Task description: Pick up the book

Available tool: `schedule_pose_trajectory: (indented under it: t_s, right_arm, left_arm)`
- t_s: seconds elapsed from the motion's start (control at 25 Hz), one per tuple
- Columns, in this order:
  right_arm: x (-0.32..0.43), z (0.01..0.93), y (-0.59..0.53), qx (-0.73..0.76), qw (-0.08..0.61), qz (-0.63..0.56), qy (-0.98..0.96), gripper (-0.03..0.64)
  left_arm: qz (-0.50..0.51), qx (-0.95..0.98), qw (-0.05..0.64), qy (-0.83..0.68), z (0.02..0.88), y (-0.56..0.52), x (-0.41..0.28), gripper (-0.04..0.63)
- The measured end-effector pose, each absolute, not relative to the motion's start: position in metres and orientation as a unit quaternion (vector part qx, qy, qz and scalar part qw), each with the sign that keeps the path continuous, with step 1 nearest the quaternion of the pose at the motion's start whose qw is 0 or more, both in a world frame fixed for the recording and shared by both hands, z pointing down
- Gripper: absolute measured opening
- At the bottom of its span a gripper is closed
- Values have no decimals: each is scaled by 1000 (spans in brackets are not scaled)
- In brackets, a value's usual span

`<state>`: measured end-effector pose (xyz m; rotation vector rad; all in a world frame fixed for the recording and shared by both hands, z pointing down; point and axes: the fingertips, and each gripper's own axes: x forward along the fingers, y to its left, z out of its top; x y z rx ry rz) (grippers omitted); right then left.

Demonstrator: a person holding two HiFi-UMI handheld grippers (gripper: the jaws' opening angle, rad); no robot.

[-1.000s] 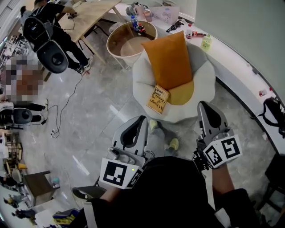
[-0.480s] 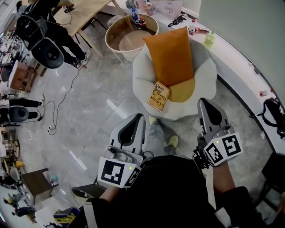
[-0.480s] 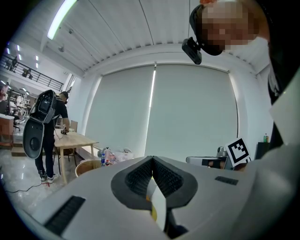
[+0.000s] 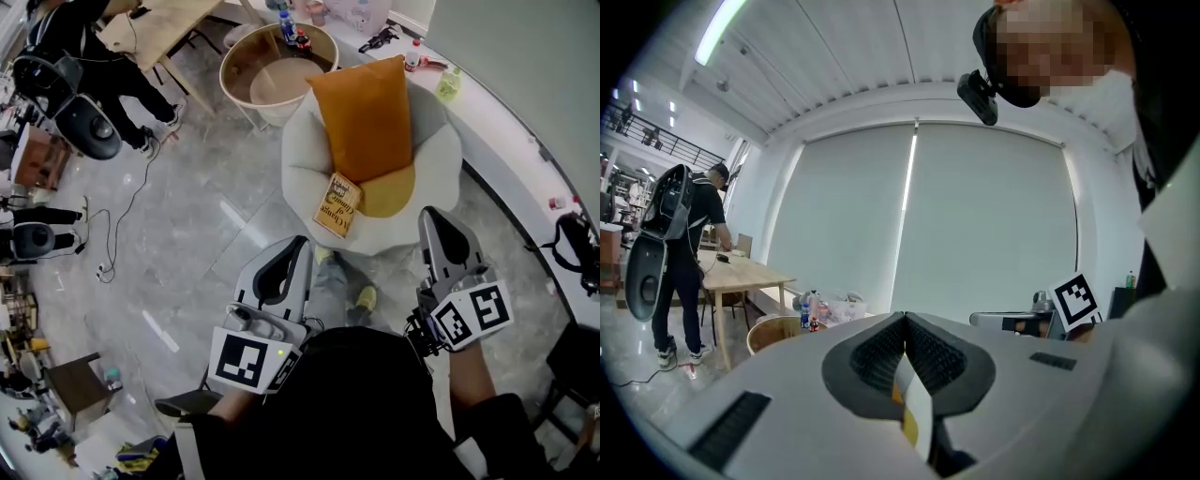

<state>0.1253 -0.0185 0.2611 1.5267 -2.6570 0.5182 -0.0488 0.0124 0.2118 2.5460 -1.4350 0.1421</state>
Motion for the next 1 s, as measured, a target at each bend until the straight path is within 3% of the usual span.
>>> schedule_pose_trajectory:
  t_s: [1.0]
  right_arm:
    - [36, 266, -152, 480, 66, 158, -860, 11]
  left_arm:
    - [31, 865, 128, -484, 233, -138, -132, 12]
